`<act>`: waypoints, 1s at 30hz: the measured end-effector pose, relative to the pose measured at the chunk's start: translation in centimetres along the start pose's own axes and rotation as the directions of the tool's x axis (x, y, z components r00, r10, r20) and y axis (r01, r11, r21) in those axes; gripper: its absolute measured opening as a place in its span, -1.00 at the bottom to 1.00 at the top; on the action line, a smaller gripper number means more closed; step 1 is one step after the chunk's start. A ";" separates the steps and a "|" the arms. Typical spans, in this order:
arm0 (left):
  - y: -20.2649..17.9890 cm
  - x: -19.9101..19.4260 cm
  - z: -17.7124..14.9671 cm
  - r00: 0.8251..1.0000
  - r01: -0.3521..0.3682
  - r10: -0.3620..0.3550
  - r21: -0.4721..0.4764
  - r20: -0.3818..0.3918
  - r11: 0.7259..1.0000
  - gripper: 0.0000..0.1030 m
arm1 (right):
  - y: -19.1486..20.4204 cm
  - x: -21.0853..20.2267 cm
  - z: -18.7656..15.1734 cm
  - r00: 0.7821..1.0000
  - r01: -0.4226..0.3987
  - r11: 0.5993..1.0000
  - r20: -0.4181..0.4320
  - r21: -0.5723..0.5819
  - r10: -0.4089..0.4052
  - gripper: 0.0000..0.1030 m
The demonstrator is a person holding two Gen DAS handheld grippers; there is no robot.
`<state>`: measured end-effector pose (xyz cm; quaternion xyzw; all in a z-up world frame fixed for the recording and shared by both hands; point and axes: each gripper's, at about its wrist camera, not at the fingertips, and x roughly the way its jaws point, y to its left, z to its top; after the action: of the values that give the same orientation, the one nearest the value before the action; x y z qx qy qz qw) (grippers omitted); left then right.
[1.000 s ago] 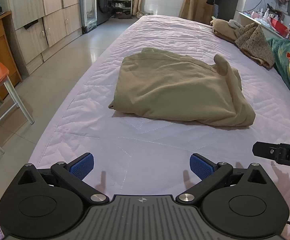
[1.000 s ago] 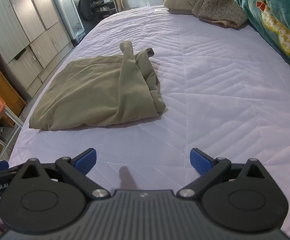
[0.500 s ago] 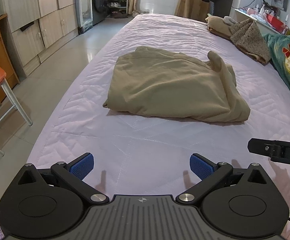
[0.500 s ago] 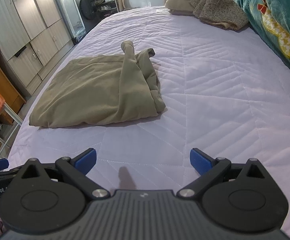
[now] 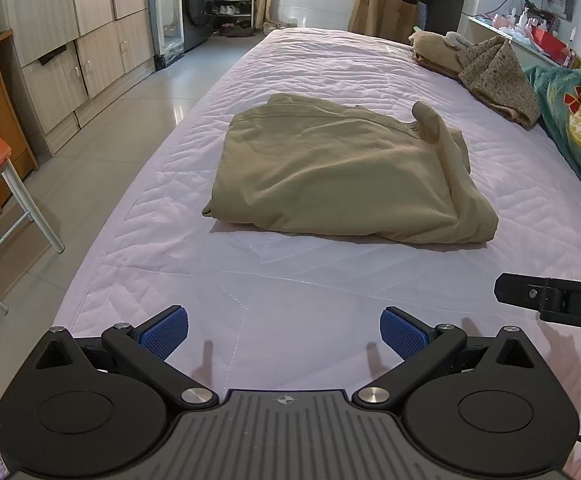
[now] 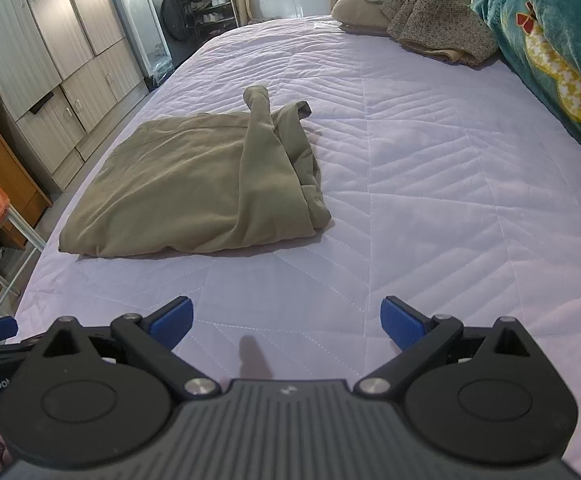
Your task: Fold clothes
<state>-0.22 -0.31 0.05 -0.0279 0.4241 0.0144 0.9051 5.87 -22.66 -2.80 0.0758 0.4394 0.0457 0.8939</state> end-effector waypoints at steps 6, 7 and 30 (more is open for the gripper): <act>0.1 0.2 -0.1 1.000 0.007 -0.007 -0.010 0.008 1.000 1.00 | -0.1 0.1 -0.1 1.000 0.001 1.000 -0.002 0.002 -0.001 0.96; 0.1 0.2 -0.1 1.000 0.009 -0.009 -0.012 0.010 1.000 1.00 | -0.1 0.1 -0.1 1.000 0.002 1.000 -0.002 0.002 -0.002 0.96; 0.4 1.0 3.3 0.999 0.007 -0.006 -0.014 0.052 1.000 1.00 | -1.7 0.8 3.3 0.999 -0.010 0.999 0.038 0.035 0.009 0.96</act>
<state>2.89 0.29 1.35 -0.0352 0.4001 0.0153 0.9157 8.99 -24.52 -1.72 0.0946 0.4230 0.0406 0.9003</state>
